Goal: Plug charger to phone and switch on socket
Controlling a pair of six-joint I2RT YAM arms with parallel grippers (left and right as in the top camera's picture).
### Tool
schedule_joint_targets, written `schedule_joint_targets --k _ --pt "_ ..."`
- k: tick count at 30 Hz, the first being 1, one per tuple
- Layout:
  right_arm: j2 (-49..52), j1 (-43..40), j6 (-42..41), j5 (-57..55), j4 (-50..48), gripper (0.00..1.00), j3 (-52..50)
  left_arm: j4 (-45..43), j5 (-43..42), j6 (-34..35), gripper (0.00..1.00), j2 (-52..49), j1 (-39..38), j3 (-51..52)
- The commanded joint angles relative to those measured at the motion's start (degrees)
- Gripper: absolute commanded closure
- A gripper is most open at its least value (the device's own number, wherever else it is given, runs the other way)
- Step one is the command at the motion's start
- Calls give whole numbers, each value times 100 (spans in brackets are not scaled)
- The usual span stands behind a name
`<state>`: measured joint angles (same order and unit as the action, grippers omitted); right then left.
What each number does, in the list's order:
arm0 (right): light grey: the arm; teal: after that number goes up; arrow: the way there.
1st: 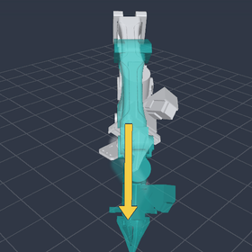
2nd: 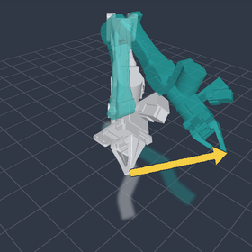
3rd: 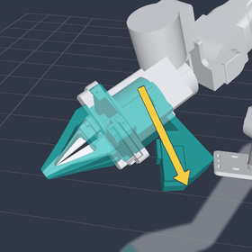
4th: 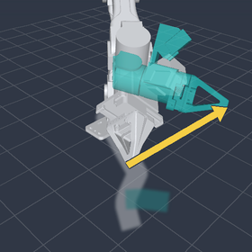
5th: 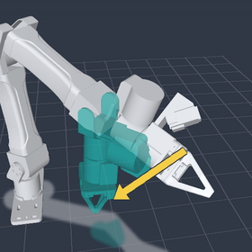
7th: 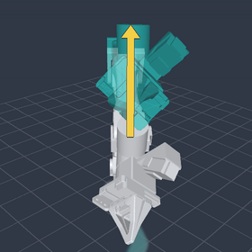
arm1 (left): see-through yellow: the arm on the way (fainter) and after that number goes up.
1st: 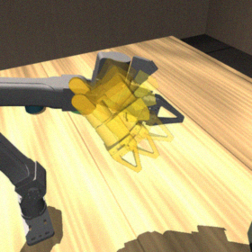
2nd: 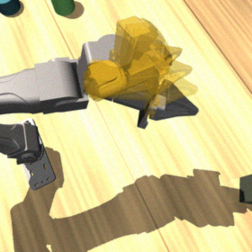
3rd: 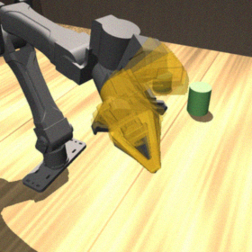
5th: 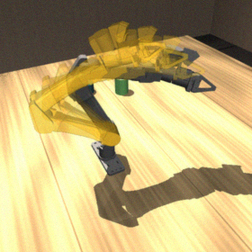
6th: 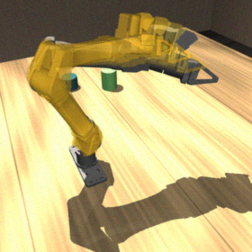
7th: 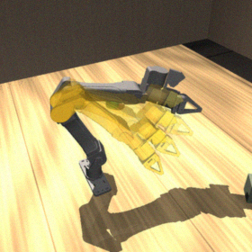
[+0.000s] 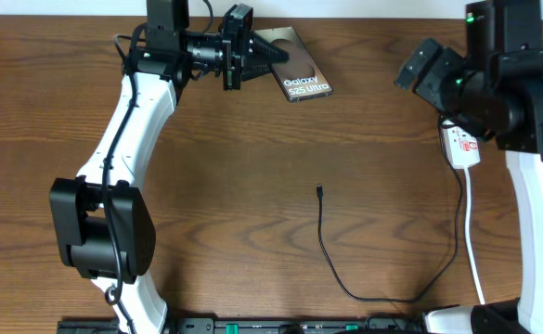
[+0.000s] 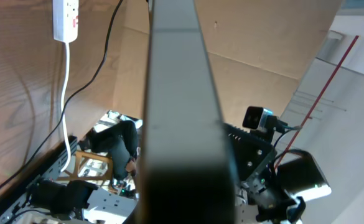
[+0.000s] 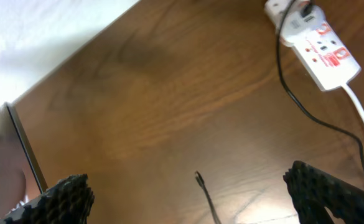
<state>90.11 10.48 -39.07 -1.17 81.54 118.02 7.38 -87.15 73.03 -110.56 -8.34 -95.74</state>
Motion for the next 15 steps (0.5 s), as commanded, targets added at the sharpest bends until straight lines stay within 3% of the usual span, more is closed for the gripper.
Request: schedule_joint_targets --k 1,9,15 --pt "267 -81 1132 671 7 2 35 -63 -293 -140 93 162 -46 -151" --pt "1023 -81 1259 721 -92 44 37 -66 -291 -529 93 160 -522 -151" --pt "1333 -66 1373 1294 -103 57 37 -66 -260 -988 93 160 -511 -151"
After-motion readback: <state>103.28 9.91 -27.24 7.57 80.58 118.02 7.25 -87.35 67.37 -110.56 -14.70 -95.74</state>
